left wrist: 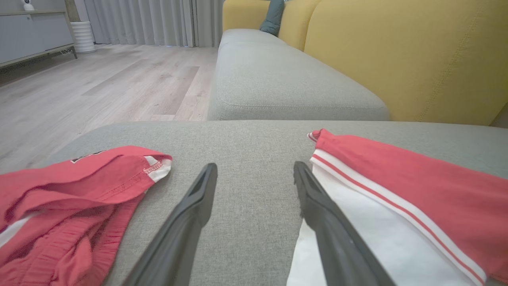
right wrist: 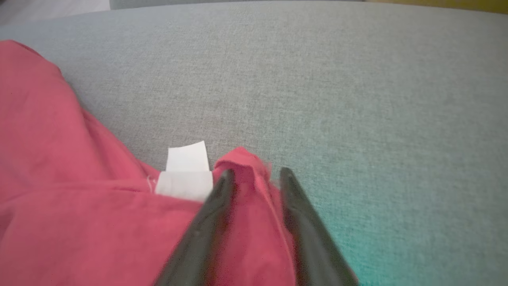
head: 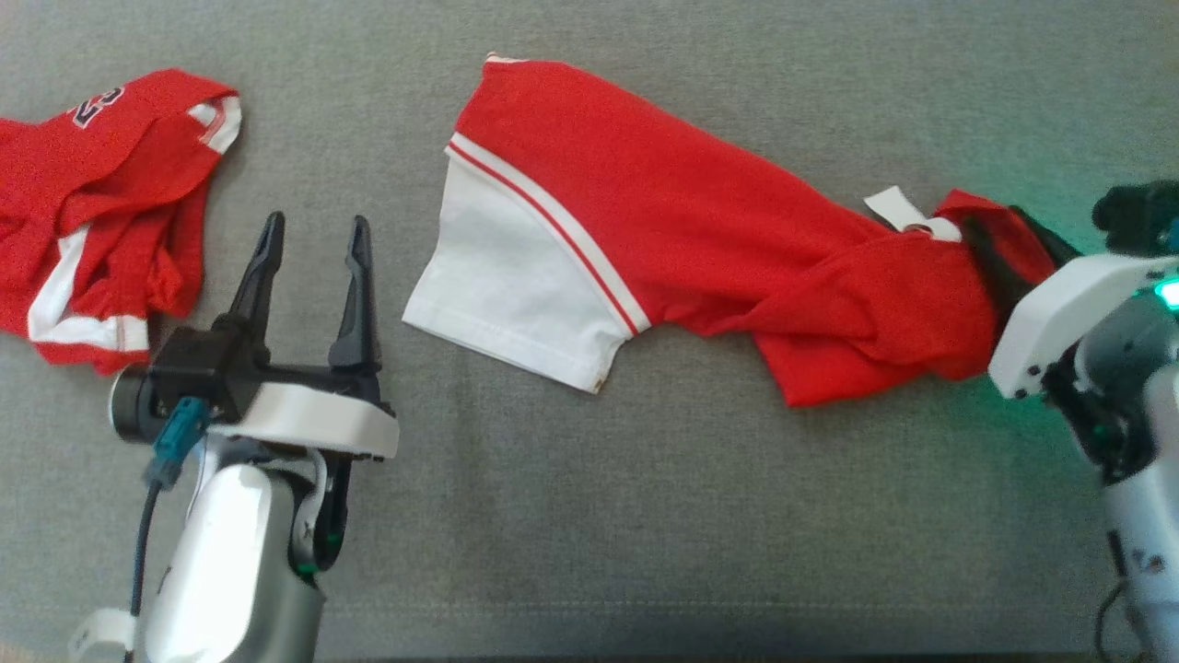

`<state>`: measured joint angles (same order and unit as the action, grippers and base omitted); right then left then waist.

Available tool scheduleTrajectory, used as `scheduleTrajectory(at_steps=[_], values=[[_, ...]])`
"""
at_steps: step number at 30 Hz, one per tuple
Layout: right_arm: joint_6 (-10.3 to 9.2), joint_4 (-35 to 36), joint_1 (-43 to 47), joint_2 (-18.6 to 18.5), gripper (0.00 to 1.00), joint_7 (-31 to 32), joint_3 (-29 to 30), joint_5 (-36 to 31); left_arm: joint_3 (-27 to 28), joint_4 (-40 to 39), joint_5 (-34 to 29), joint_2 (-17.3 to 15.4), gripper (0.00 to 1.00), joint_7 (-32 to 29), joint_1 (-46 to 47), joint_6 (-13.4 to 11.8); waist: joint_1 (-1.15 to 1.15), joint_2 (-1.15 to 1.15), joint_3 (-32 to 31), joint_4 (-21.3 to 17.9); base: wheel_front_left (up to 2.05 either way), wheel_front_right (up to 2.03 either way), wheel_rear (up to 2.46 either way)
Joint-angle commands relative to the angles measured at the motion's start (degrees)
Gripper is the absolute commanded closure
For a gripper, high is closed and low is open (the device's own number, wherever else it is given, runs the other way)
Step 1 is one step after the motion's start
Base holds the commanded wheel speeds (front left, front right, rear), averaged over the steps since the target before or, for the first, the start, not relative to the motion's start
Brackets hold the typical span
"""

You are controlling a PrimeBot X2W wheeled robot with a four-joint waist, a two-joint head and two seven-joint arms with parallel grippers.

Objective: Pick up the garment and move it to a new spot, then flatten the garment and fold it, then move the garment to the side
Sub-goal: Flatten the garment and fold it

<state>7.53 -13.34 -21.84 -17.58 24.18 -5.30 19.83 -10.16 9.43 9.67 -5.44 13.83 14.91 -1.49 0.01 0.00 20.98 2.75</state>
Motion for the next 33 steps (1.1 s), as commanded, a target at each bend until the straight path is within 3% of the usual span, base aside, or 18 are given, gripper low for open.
scheduleTrajectory(at_steps=[1,9,21,27,33], values=[[-0.04,1.7,-2.6,-1.9,1.0,1.5,-0.8,1.1,1.8,-1.4,-0.2,-0.7,0.0,0.9,2.6,0.0,-0.01,0.0,0.3,0.6,0.0,0.0,0.0],[-0.04,3.0,-7.6,-2.9,1.0,0.0,1.9,2.8,1.7,-0.6,0.1,-0.1,0.0,1.1,3.5,0.0,-0.01,0.0,-0.2,1.7,0.0,0.0,0.0],[-0.04,3.8,-19.3,-0.1,1.0,-12.4,3.2,6.1,2.6,-1.6,-0.1,0.5,0.0,1.2,3.9,0.0,-0.01,0.0,-0.3,0.9,0.0,0.0,0.0],[-0.04,5.6,-8.6,2.8,1.0,-16.2,4.8,8.6,2.9,-1.9,-0.1,0.8,0.0,1.2,3.1,0.2,-0.01,0.0,-0.6,-0.2,0.0,0.0,0.0],[-0.04,9.1,7.4,7.7,1.0,-17.1,12.6,8.0,3.5,-2.0,-0.4,0.6,0.0,1.2,2.4,0.3,-0.01,0.0,-0.7,-2.0,0.0,0.0,0.0]])
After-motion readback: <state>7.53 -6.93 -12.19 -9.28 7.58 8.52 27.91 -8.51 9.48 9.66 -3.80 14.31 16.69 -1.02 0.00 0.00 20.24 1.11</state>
